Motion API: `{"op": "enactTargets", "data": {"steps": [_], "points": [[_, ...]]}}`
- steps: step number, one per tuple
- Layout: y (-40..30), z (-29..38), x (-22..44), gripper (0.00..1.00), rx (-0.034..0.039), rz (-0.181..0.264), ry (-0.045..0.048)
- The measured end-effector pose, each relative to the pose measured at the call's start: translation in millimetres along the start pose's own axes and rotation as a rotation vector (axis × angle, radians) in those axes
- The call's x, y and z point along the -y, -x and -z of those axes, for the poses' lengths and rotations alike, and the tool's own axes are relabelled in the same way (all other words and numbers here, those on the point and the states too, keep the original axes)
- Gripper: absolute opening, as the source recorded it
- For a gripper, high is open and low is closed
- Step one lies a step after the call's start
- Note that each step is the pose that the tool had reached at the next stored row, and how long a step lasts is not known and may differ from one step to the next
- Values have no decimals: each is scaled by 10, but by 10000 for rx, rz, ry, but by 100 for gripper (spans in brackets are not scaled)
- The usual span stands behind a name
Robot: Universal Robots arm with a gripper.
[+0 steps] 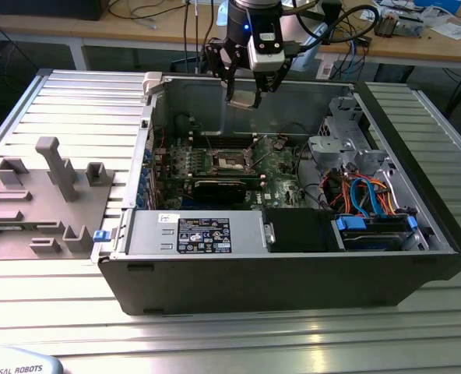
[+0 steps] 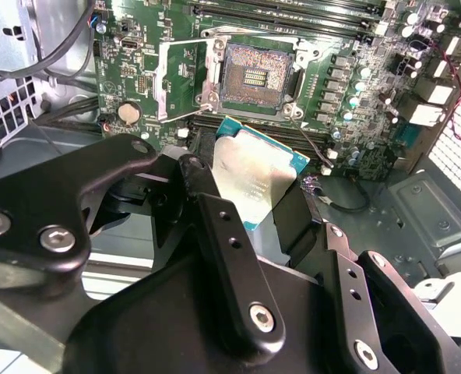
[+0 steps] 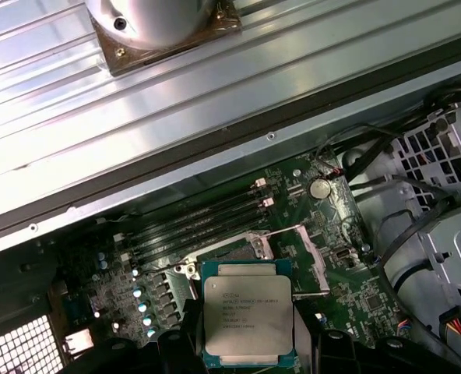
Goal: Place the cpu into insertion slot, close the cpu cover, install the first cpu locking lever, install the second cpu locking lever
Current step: 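Place the cpu into insertion slot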
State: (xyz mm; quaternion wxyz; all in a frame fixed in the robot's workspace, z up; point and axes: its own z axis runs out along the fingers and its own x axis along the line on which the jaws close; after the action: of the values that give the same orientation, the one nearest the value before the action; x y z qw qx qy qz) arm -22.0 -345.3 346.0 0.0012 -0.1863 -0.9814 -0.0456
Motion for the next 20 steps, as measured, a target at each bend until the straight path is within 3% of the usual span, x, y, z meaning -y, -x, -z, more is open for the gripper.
{"op": "enactTargets", "data": {"steps": [20], "points": [[0,0,0,54,20,-217,5]]}}
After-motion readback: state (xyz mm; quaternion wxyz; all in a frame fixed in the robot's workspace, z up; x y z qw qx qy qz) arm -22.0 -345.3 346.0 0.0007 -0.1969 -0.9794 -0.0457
